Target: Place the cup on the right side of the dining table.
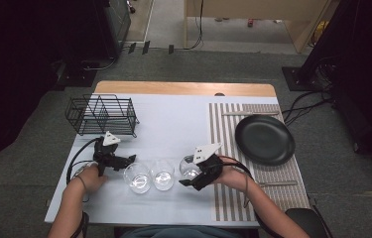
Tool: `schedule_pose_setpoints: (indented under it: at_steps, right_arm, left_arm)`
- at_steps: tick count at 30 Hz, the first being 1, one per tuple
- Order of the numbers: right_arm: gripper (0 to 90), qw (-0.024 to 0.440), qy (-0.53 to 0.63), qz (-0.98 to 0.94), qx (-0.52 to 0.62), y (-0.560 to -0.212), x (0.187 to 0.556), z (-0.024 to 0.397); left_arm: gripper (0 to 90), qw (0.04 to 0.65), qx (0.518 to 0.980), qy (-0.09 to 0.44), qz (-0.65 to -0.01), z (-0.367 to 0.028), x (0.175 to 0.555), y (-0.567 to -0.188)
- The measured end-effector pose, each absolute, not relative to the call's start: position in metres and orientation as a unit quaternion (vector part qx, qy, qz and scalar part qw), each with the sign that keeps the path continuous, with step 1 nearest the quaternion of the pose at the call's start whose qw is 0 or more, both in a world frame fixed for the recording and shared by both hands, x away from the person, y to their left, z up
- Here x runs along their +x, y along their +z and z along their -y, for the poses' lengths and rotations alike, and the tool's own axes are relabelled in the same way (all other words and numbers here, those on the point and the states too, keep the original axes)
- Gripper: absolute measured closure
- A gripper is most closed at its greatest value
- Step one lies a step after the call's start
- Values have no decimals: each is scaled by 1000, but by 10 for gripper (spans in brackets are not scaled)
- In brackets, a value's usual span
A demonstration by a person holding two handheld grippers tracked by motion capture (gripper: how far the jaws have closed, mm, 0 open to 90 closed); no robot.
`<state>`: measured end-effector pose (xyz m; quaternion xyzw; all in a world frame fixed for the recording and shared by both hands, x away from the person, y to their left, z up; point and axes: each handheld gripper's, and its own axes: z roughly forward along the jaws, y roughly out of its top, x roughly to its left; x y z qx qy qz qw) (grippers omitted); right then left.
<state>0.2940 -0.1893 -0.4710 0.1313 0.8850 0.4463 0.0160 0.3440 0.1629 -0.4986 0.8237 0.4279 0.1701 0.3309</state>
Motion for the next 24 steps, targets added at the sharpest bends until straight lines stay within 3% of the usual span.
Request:
schedule_pose_setpoints:
  at_steps: [24]
  right_arm:
    - [187, 41, 446, -882, 145, -467, 301, 193]
  left_arm:
    - [0, 331, 823, 170, -429, -163, 344, -499]
